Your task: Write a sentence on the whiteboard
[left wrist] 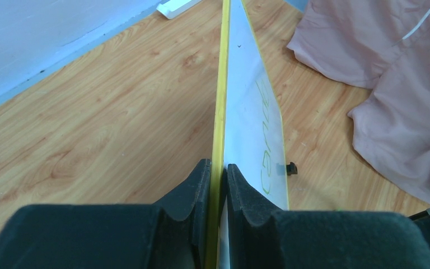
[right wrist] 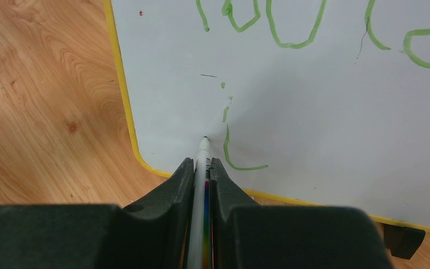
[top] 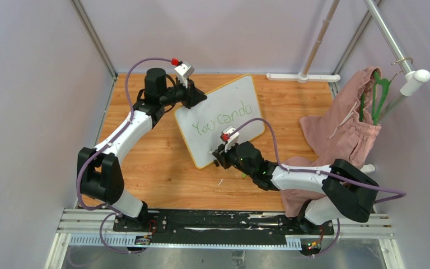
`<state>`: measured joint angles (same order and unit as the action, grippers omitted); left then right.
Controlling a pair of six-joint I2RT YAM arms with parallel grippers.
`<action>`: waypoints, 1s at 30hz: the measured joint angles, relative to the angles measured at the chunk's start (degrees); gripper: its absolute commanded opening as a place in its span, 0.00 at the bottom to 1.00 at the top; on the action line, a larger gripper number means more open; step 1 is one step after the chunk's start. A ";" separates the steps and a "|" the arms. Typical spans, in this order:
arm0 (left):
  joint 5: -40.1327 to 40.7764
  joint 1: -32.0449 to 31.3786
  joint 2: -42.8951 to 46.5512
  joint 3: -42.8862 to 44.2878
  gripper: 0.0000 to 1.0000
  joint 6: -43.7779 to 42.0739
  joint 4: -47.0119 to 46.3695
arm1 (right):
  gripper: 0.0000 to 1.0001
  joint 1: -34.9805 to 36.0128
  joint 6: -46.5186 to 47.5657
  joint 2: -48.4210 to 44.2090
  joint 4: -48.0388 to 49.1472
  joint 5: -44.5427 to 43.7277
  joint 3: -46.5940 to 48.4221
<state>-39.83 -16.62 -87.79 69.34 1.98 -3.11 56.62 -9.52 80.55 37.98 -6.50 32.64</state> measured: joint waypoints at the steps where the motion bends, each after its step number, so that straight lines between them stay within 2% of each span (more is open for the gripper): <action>1: -0.02 0.00 0.00 0.00 0.06 0.00 -0.02 | 0.00 0.00 -0.04 0.04 -0.04 -0.07 0.09; 30: -0.02 -0.11 0.00 -0.02 0.06 -0.04 -0.26 | 0.00 -2.54 -1.42 -1.29 -1.66 -2.49 0.39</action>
<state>-39.86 -16.73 -87.79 69.32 1.93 -3.38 54.08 -10.94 79.26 36.32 -8.99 33.04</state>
